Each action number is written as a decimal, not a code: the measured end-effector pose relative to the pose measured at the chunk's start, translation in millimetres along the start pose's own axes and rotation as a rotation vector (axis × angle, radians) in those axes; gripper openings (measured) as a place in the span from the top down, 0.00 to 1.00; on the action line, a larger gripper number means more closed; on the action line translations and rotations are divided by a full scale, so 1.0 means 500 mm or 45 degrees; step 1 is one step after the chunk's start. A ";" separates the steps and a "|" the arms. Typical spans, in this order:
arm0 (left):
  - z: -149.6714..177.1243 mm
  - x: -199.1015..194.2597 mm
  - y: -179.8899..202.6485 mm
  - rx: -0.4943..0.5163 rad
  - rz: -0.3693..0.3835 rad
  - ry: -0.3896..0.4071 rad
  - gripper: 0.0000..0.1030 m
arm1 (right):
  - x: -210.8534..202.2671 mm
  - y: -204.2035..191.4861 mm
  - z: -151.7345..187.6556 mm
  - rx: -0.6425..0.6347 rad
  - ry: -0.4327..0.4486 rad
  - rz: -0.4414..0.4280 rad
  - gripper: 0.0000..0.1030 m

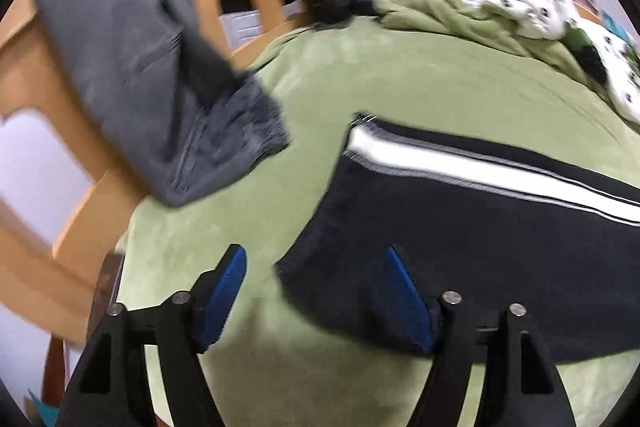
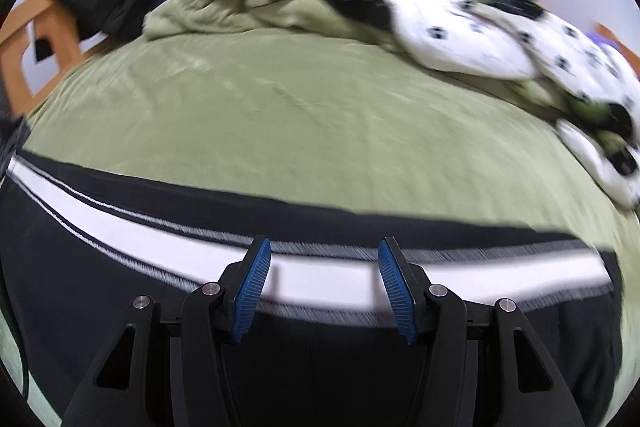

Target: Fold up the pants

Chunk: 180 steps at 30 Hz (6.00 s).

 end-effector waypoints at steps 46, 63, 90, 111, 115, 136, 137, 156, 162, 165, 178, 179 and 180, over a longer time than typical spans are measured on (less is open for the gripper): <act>-0.186 0.230 0.126 0.206 -0.015 0.122 0.29 | 0.018 -0.080 -0.036 0.012 0.129 -0.199 0.60; 0.108 -0.008 0.193 0.048 0.654 -0.058 0.29 | -0.118 -0.057 0.086 0.157 0.004 0.045 0.51; 0.041 0.123 0.006 -0.410 0.346 0.057 0.88 | -0.299 -0.162 0.382 0.458 0.152 0.034 0.51; 0.268 -0.151 0.835 0.519 0.569 0.163 0.88 | -0.387 -0.008 0.473 0.687 0.244 0.036 0.51; 0.284 -0.172 0.800 0.485 0.710 0.106 0.88 | -0.369 -0.039 0.457 0.626 0.225 0.058 0.51; 0.248 -0.087 0.357 0.315 0.647 0.124 0.24 | -0.082 -0.283 0.231 0.508 -0.039 -0.331 0.50; 0.249 -0.080 0.357 0.278 0.678 0.113 0.24 | -0.064 -0.282 0.240 0.560 -0.048 -0.358 0.49; 0.241 -0.026 0.365 0.004 0.596 0.107 0.54 | -0.164 -0.326 0.225 0.578 0.139 -0.547 0.79; 0.240 -0.010 0.378 -0.046 0.648 0.050 0.39 | -0.237 -0.356 0.206 0.544 0.236 -0.649 0.82; 0.234 -0.005 0.408 0.066 0.555 0.055 0.43 | -0.267 -0.343 0.199 0.550 0.281 -0.671 0.83; 0.248 -0.020 0.418 0.128 0.623 0.014 0.50 | -0.190 -0.233 0.295 0.626 0.121 -0.450 0.66; 0.248 -0.019 0.419 0.127 0.620 0.017 0.48 | -0.191 -0.231 0.287 0.622 0.137 -0.429 0.61; 0.247 -0.017 0.419 0.123 0.619 0.020 0.47 | -0.184 -0.228 0.273 0.616 0.144 -0.406 0.53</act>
Point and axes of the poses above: each gripper's, at about its wrist camera, not at the fingertips, and x roughly the way its jaws point, y to its right, z to its underside, the point moved 9 cm from there along x, roughly the way its jaws point, and after that the axes turned 5 degrees about -y, right-handed, at the moved point
